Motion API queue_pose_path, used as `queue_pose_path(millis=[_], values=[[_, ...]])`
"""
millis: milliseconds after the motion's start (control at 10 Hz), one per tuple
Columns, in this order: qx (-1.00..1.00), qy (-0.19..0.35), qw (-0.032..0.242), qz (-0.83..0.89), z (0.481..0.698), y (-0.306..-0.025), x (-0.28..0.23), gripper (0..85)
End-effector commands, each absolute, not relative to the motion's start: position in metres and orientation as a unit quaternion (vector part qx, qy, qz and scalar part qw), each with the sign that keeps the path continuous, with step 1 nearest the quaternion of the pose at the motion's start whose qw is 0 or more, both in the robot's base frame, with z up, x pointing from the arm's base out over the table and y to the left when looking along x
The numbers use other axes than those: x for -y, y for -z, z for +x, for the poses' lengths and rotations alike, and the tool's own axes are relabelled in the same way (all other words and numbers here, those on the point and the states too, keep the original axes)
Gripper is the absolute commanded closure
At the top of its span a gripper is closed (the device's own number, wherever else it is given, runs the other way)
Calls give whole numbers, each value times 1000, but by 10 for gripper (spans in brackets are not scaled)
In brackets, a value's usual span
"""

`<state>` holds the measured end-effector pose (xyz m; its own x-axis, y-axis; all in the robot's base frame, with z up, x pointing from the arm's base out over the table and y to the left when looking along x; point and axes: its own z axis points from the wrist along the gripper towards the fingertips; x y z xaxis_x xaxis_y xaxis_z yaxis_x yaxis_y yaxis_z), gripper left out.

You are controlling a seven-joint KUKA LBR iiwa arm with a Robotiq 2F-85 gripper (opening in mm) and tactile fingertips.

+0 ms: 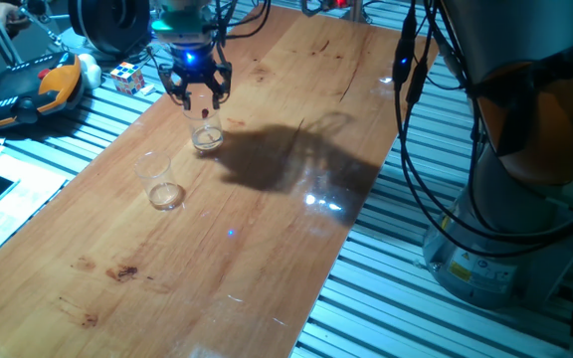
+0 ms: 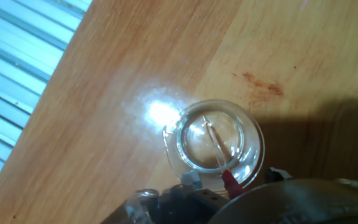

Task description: Transfer liquid using a dropper

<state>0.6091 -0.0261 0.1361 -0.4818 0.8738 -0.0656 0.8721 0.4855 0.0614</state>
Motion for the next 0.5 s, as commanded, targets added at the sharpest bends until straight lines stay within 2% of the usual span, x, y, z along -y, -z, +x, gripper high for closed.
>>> queue_pose_path(millis=[0,400], values=[[-860,-12,44,508,608,-134,25,307],[-860,-17,43,508,605,-131,23,400]])
